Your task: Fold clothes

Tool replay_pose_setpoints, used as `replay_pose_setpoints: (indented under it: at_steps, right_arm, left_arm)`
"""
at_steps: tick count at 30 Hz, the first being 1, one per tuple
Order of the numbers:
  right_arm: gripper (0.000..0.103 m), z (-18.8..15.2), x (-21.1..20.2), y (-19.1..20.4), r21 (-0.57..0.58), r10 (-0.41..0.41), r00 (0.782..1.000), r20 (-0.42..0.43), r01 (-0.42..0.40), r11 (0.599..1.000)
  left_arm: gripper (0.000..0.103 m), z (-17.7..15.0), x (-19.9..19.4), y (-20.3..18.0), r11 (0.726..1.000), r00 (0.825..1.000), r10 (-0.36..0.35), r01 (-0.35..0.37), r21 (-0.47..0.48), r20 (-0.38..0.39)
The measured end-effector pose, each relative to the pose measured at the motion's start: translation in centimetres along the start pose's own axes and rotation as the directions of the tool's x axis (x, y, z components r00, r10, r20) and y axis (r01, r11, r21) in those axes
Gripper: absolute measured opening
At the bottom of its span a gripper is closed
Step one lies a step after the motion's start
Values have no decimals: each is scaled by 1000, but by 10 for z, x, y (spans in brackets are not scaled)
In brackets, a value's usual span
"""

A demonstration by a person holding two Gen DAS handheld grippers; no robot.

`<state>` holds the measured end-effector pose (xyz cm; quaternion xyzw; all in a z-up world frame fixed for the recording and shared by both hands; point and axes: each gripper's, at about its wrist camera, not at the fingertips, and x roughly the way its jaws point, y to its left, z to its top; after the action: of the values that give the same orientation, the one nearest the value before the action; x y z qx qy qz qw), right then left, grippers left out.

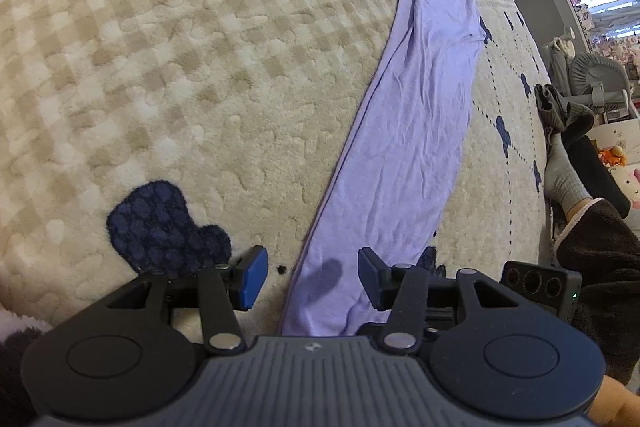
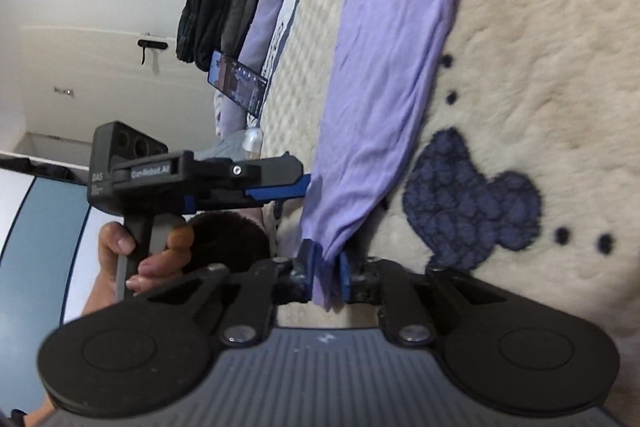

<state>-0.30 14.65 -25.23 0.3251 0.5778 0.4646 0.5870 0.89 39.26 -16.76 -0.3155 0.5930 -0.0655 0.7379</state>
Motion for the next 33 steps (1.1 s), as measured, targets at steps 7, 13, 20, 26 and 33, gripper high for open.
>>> replay_pose_setpoints:
  at_steps: [7, 13, 20, 26, 33]
  right_arm:
    - [8, 3, -14, -7, 84, 40, 999, -10, -39, 996]
    - [8, 11, -21, -6, 107, 71, 997, -4, -70, 992]
    - [8, 36, -33, -9, 174, 94, 993, 74, -105, 979]
    - [8, 72, -47, -20, 247, 82, 976, 200, -131, 960]
    - [8, 123, -72, -36, 279, 36, 944, 329, -134, 951]
  left_arm:
    - [52, 1, -8, 16, 991, 997, -70, 74, -109, 37]
    - [52, 2, -12, 18, 988, 995, -78, 86, -131, 68]
    - [52, 5, -19, 29, 973, 986, -97, 123, -197, 137]
    - [52, 8, -16, 14, 985, 985, -68, 91, -145, 157]
    - [52, 12, -7, -6, 992, 980, -58, 79, -103, 190]
